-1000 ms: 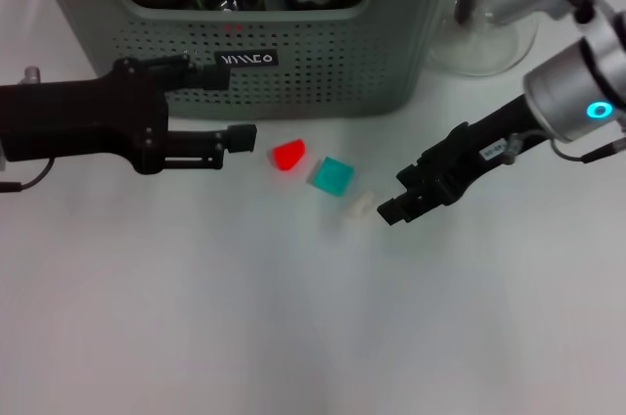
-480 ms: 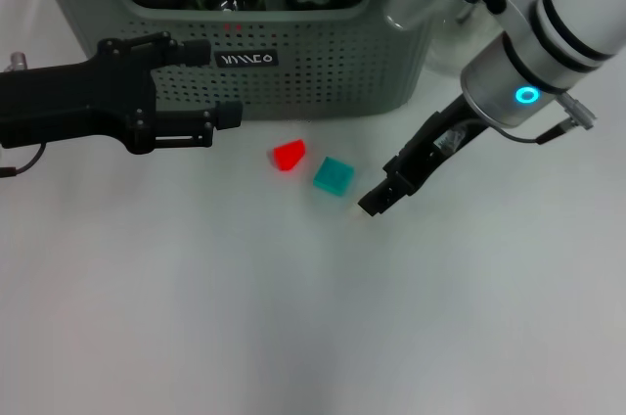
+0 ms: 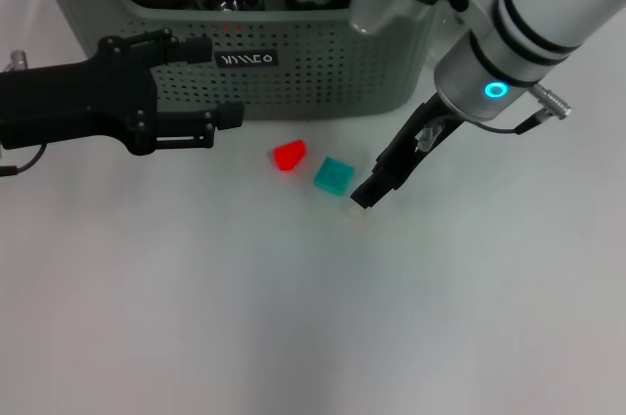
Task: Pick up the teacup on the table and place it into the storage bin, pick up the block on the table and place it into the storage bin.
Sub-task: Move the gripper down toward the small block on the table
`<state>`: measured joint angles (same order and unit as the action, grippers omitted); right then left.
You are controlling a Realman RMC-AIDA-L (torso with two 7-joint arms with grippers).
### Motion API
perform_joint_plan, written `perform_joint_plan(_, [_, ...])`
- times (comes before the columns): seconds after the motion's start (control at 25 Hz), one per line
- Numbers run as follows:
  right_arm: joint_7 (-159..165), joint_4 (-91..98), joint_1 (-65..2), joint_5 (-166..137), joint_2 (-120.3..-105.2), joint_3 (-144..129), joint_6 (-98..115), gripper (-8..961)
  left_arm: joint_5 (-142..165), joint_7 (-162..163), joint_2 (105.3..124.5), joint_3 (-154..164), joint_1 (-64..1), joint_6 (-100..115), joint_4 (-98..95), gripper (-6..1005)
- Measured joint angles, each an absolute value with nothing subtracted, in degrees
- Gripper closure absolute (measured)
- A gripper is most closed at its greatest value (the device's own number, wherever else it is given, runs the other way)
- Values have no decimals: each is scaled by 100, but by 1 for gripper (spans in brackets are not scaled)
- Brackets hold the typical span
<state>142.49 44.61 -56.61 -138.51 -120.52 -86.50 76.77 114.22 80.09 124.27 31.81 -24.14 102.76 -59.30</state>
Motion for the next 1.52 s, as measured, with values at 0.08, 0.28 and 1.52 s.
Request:
perform_joint_plan(0.08, [14273, 4390, -5694, -13846, -12064, -8741, 7566, 269, 11420, 8008, 12423, 3181, -2412, 10279, -5925, 138])
perform_joint_plan(0.28, [14411, 4243, -5707, -13796, -12096, -9023, 7251, 269, 11416, 7989, 12420, 3182, -2410, 10249, -5893, 138])
perform_joint_plan(1.52, [15090, 4000, -5725, -13338, -12119, -9747, 6739, 274, 11417, 7714, 12410, 3031, -2403, 10221, -5514, 138])
